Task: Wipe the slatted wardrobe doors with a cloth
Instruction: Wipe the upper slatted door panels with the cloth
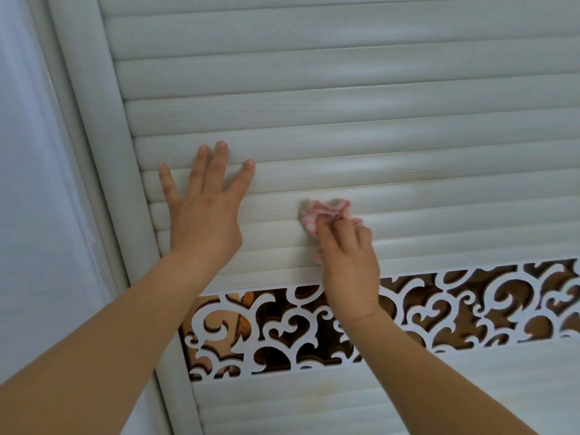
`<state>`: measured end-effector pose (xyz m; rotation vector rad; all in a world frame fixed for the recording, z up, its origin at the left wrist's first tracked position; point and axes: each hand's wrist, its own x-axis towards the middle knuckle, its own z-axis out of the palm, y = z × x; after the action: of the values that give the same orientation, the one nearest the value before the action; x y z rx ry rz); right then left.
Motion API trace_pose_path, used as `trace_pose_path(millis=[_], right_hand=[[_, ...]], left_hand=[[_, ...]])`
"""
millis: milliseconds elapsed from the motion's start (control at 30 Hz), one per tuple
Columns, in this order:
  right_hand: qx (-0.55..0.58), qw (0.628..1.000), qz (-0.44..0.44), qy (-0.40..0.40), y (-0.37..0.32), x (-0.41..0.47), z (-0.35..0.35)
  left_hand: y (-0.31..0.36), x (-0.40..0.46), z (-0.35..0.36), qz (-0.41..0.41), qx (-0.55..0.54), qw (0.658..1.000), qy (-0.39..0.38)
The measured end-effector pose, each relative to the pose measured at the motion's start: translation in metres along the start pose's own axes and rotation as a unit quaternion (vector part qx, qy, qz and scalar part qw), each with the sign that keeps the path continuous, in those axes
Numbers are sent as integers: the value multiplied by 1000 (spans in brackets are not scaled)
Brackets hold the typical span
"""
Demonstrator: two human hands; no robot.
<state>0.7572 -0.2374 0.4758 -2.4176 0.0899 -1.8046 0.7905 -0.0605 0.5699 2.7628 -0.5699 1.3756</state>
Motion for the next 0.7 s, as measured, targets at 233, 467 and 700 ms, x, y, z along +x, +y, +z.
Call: trace_pose_path(millis=[233, 467, 700], right_hand=[[21, 994, -105, -12, -49, -1, 19], [-2, 993, -115, -15, -9, -1, 2], [-4, 998, 26, -60, 66, 2, -36]], left_hand=[[3, 0, -4, -14, -18, 1000, -9], [19, -5, 4, -32, -57, 998, 25], [66, 3, 1, 83, -85, 992, 33]])
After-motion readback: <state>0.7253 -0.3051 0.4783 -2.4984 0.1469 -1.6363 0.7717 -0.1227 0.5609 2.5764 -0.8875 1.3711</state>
